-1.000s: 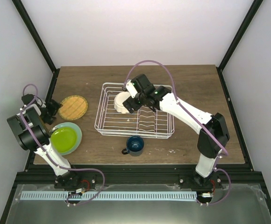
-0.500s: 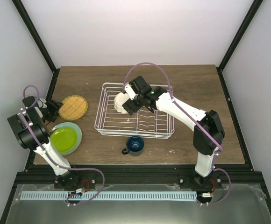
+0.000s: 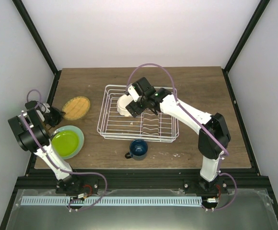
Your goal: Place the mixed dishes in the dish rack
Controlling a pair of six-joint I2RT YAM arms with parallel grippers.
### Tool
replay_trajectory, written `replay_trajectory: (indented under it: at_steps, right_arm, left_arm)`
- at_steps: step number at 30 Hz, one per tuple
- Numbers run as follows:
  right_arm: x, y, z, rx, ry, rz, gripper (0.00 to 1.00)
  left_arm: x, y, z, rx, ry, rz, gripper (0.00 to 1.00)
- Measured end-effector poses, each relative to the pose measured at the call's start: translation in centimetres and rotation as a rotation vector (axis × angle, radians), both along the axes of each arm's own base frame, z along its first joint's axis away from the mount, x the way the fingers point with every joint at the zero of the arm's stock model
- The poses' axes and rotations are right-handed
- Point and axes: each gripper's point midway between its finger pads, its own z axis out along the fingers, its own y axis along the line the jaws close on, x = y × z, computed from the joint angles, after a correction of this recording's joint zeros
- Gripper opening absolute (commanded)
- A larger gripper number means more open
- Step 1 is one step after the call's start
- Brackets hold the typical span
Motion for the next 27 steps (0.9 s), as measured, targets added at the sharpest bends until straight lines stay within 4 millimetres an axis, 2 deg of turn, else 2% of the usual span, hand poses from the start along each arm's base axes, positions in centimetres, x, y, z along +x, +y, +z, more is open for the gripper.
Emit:
replay_trajectory:
  at_steps: [5,15,21,27]
  right_arm:
    - [0.1,-0.1,0.0,-0.007,-0.006,0.005,0.94]
    - [0.1,0.0,-0.1,-0.01,-0.009,0.01,0.97]
    - [-0.2,0.9,0.5,0.048,0.014,0.039,0.97]
    - [0.3,2.2,2.6,0.175,0.055,0.071,0.97]
  left_arm:
    - [0.4,-0.7,0.7,-0.034,-0.035,-0.033,0.01]
    - [0.6,-1.2,1.3,-0.052,-0.073,-0.048,0.0]
    - [0.4,-1.7,3.7,-0.046,-0.119,-0.04,0.0]
    - [1.3,-2.6,8.4,0.015,-0.216,-0.06,0.0]
